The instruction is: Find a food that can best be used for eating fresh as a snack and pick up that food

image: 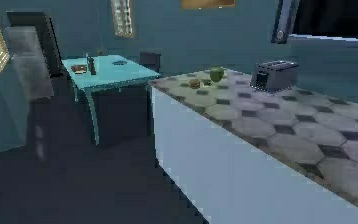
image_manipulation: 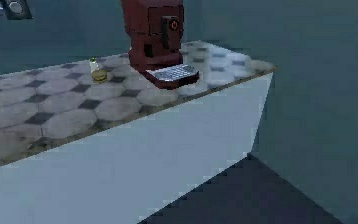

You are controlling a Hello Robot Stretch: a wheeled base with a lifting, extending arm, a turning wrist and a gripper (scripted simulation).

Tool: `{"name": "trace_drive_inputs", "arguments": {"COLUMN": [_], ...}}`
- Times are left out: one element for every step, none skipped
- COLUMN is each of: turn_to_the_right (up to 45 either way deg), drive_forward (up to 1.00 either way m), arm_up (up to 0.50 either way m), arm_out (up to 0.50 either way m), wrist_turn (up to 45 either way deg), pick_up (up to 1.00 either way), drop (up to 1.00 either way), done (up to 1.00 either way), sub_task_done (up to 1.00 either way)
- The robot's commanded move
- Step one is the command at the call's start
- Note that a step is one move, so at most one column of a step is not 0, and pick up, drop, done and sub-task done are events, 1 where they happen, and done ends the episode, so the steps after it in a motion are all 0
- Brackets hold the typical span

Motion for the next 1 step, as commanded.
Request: {"name": "trace_drive_inputs", "arguments": {"turn_to_the_right": [0.0], "drive_forward": [0.80], "arm_up": [0.00], "arm_out": [0.00], "wrist_turn": [0.0], "pick_up": [0.00], "drop": [0.00], "done": [0.00], "sub_task_done": [0.00]}}
